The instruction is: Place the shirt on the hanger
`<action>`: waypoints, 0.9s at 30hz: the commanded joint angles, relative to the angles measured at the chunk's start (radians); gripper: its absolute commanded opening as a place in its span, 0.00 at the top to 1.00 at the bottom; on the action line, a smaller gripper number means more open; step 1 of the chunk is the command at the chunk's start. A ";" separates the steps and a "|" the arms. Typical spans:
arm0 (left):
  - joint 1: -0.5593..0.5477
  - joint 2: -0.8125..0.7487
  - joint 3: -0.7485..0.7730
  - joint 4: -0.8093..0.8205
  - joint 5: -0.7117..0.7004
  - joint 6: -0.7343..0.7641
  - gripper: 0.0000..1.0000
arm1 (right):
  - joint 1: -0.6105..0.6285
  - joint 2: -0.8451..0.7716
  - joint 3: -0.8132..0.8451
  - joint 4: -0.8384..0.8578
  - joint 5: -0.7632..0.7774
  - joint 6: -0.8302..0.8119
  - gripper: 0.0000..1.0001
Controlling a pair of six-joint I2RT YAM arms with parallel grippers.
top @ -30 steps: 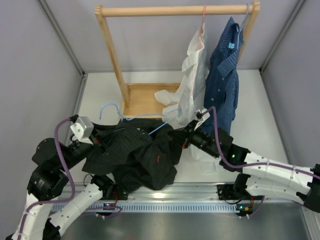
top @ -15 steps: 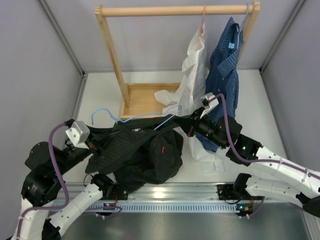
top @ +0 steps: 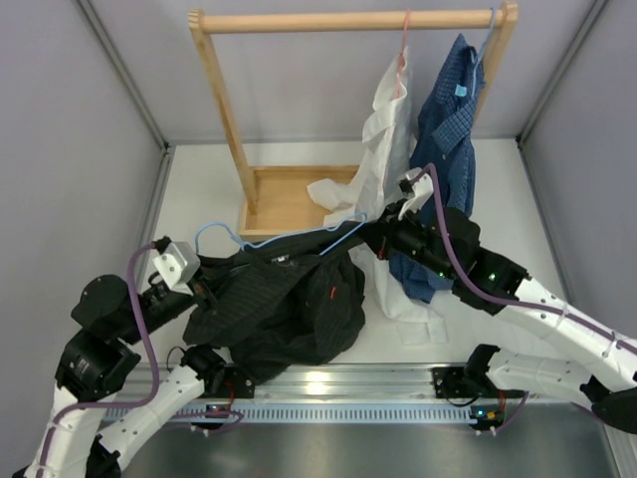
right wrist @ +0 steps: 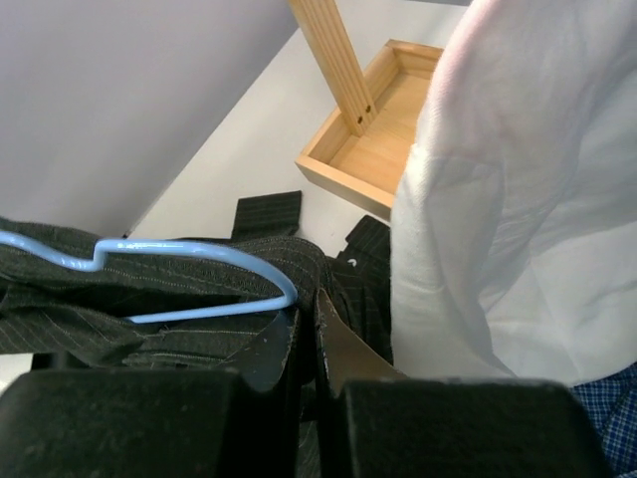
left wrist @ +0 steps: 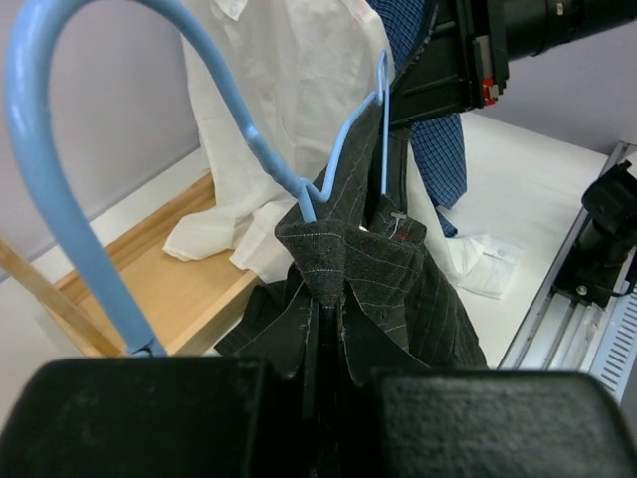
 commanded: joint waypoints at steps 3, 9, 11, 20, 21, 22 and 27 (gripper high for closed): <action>0.003 -0.038 -0.038 0.039 0.074 0.033 1.00 | -0.049 0.005 0.093 -0.093 0.054 0.000 1.00; 0.003 -0.090 -0.101 0.042 0.017 0.040 1.00 | -0.108 0.036 0.167 -0.181 0.059 -0.019 1.00; 0.003 -0.087 -0.112 0.041 0.017 0.035 1.00 | -0.124 0.060 0.201 -0.211 0.062 -0.042 1.00; 0.003 0.017 -0.085 0.025 0.026 0.040 1.00 | -0.128 0.217 0.432 -0.373 0.165 -0.186 1.00; 0.002 0.027 -0.080 0.021 0.020 0.040 1.00 | -0.128 0.223 0.446 -0.389 0.174 -0.197 1.00; 0.002 0.034 -0.077 0.016 0.002 0.040 1.00 | -0.127 0.231 0.457 -0.395 0.183 -0.207 1.00; -0.011 0.100 -0.052 -0.019 -0.036 0.043 1.00 | -0.125 0.294 0.547 -0.455 0.265 -0.293 1.00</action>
